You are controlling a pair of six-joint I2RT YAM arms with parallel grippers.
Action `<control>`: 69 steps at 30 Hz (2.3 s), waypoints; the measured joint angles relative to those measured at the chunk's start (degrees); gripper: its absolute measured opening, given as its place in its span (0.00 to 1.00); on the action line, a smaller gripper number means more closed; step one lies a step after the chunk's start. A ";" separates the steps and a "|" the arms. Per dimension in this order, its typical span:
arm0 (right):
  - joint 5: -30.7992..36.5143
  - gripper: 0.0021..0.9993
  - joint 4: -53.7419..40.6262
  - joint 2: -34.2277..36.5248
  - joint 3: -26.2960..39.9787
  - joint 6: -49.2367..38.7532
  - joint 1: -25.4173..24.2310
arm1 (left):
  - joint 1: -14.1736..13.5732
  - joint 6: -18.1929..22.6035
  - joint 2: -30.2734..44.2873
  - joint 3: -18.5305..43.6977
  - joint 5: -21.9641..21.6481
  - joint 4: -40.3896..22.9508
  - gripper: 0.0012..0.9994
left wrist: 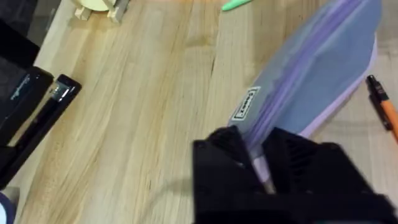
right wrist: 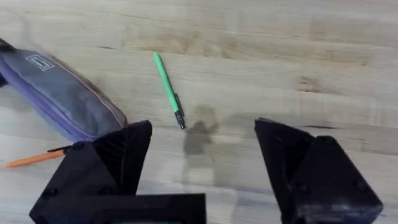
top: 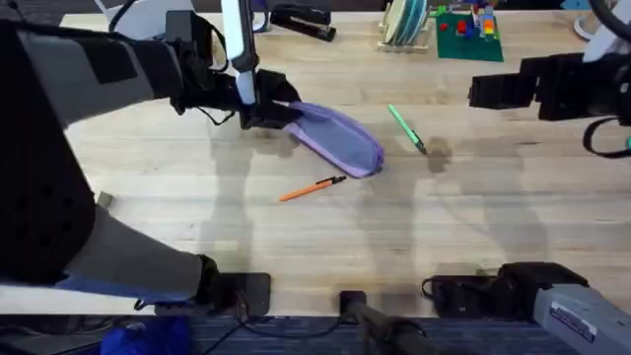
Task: Unzip the bag, pick up the pens from the table one at a time and place them inside, then zip the bag closed.
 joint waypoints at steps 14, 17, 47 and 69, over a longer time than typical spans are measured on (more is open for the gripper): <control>-1.43 1.00 0.00 0.00 0.00 0.36 0.00 | -0.17 0.12 0.37 -0.02 -0.02 -0.15 0.04; -4.97 1.00 -0.06 0.00 0.00 2.07 0.00 | -0.17 0.13 0.37 -0.01 -0.02 -0.15 0.04; -20.94 1.00 -12.66 0.00 0.00 10.93 4.79 | -0.17 0.13 0.37 -0.02 -0.02 -0.15 0.04; -20.92 1.00 -10.82 4.02 0.00 -3.28 10.22 | -0.17 0.13 0.37 -0.02 -0.02 -0.15 0.04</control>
